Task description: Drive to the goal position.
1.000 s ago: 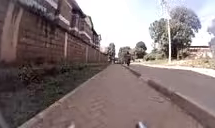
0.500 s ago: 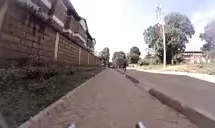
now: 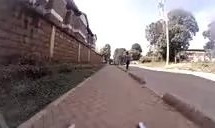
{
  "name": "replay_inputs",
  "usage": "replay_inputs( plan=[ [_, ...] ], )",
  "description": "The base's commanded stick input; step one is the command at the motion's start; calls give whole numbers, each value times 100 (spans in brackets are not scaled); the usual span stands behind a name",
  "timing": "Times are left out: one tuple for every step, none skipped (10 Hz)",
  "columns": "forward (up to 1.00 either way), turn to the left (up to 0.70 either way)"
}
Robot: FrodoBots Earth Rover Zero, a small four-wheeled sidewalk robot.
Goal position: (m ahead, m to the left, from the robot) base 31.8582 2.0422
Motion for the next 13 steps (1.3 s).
replay_inputs(
  plan=[
    [100,0],
    [100,0],
    [100,0],
    [100,0],
    [100,0],
    [100,-8],
    [100,-31],
    [100,-40],
    [100,-37],
    [100,-26],
    [100,0],
    [100,0],
    [100,0]
  ],
)
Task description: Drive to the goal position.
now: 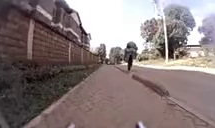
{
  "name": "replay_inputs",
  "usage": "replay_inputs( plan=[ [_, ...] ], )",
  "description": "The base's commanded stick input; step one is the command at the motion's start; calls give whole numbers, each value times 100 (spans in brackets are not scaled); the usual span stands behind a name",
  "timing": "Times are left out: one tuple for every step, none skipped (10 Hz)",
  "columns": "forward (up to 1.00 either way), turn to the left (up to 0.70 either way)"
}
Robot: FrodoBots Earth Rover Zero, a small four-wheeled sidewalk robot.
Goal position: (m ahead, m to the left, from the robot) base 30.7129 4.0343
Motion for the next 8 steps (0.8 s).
replay_inputs(
  plan=[
    [100,0],
    [100,0],
    [100,0],
    [100,0],
    [100,0],
    [100,0],
    [100,0],
    [100,0]
  ],
)
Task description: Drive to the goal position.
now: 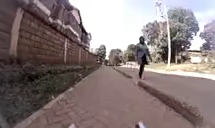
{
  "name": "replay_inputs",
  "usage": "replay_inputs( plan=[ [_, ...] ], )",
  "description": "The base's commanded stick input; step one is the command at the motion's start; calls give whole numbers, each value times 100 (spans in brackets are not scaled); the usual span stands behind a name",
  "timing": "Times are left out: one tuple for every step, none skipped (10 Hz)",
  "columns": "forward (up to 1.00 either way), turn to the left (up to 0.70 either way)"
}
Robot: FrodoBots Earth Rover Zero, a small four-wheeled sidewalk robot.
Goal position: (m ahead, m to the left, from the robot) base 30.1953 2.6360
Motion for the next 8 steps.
replay_inputs(
  plan=[
    [100,0],
    [100,0],
    [100,0],
    [100,0],
    [100,0],
    [100,0],
    [100,0],
    [100,0]
  ],
)
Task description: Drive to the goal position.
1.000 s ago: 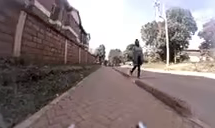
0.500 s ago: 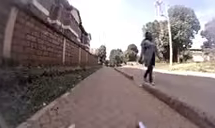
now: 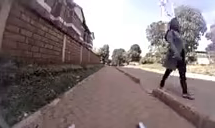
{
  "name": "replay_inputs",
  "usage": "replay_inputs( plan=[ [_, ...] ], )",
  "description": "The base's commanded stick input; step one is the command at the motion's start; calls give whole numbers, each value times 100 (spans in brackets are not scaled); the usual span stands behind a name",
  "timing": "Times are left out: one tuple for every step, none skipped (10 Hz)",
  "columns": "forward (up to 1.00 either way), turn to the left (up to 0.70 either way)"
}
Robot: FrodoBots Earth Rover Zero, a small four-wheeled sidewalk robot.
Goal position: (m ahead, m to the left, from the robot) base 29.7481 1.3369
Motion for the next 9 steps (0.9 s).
replay_inputs(
  plan=[
    [100,0],
    [100,0],
    [100,-2],
    [100,-24],
    [100,-40],
    [100,-39],
    [100,-31],
    [100,-9],
    [100,0]
  ],
)
